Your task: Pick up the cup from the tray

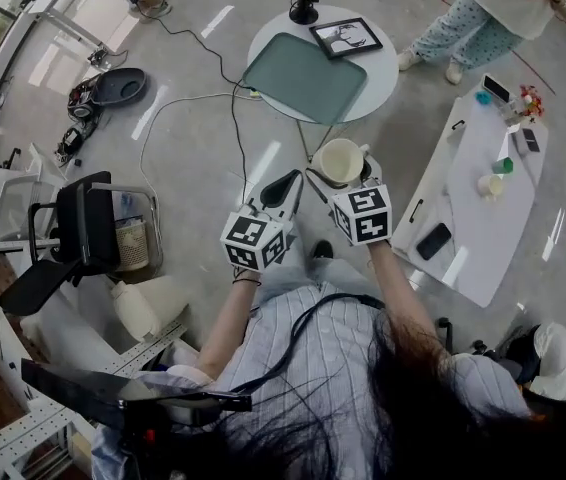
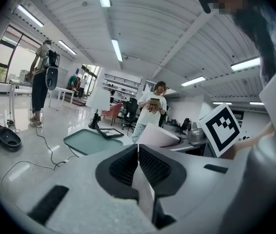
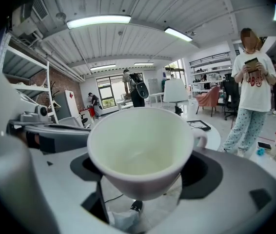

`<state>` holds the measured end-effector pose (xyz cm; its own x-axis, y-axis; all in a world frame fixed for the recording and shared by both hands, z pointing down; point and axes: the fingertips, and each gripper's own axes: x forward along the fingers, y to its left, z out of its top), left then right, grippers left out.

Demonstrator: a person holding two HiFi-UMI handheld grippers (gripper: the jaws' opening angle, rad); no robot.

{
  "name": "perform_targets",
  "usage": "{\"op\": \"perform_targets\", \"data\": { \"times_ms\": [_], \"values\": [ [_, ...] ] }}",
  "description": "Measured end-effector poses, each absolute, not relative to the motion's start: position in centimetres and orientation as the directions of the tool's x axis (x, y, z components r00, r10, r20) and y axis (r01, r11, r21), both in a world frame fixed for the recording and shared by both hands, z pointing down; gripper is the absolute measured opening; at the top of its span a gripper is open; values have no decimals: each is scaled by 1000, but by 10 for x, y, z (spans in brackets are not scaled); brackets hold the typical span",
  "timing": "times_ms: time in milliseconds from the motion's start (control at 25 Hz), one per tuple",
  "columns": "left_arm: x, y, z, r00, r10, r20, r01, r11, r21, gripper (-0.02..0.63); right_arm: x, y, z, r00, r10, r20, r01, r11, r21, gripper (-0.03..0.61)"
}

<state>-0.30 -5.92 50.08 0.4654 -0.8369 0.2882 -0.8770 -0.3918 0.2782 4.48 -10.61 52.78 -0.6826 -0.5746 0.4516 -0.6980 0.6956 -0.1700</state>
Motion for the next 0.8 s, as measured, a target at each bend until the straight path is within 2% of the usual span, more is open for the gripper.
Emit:
{"op": "perform_targets", "data": {
  "times_ms": [520,800],
  "values": [
    [5,-24,494,479,-819,316,-876,-419,240,14,48,-65,526,-695,-557,454,-688,699,-194,411],
    [-19,0,488,500,-808,311,-865,-451,219,14,33,-41,523,-674,-585,451,-717,664,-211,411]
  ]
}}
